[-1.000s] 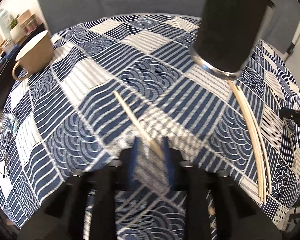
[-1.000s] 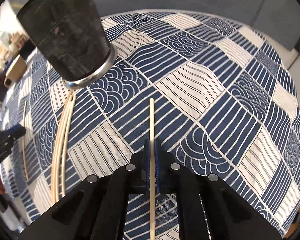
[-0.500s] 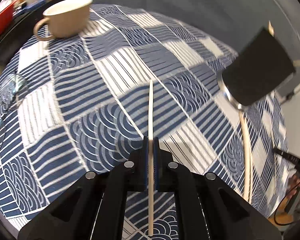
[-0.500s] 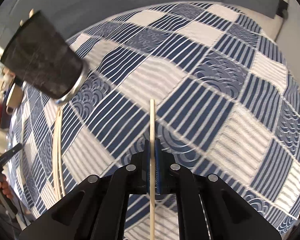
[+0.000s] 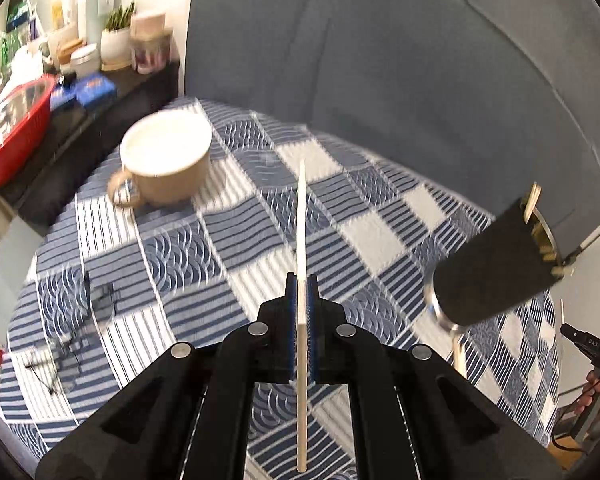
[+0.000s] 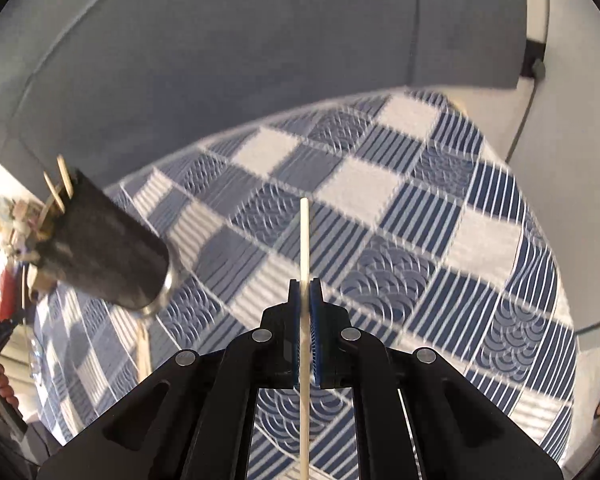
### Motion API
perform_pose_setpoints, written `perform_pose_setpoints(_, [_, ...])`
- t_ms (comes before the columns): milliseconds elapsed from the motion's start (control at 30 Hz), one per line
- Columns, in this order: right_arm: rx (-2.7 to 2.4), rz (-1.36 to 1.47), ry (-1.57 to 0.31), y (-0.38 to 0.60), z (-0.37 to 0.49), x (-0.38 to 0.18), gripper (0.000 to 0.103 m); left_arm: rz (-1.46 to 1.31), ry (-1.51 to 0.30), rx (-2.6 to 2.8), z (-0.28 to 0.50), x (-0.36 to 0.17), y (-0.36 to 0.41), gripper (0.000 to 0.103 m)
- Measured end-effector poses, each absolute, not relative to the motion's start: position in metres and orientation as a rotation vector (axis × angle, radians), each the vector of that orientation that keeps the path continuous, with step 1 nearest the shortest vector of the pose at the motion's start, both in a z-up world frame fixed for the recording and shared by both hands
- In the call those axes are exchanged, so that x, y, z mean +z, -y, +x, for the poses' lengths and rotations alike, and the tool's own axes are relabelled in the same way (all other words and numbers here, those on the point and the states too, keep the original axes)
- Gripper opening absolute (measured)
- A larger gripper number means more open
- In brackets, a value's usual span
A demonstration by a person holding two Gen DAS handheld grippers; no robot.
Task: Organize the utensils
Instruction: 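Lift the stick with both grippers and carry it over the holder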
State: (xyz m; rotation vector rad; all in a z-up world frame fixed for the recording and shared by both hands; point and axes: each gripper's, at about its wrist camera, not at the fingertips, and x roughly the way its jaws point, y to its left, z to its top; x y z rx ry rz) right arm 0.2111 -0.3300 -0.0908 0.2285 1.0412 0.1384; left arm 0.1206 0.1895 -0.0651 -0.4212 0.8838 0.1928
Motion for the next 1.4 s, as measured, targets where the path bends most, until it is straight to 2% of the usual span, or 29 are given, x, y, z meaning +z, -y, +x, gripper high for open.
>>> perform_pose_setpoints(400, [0.255, 0.237, -0.872, 0.292, 0.256, -0.012, 0.005, -0.364, -0.744, 0.084, 0.178, 0.005, -0.16, 0.005])
perform_pose_setpoints(700, [0.382, 0.232, -0.746, 0.24, 0.278, 0.031, 0.005, -0.348, -0.696, -0.028, 0.214, 0.022, -0.112, 0.005])
perform_pose_setpoints(1033, [0.429, 0.187, -0.724, 0.199, 0.297, 0.041, 0.005, -0.398, -0.64, -0.169, 0.25, 0.041, -0.079, 0.005])
perform_pose_setpoints(1400, [0.564, 0.248, -0.495, 0.173, 0.292, 0.043, 0.005, -0.356, -0.494, -0.239, 0.259, 0.038, -0.049, 0.005])
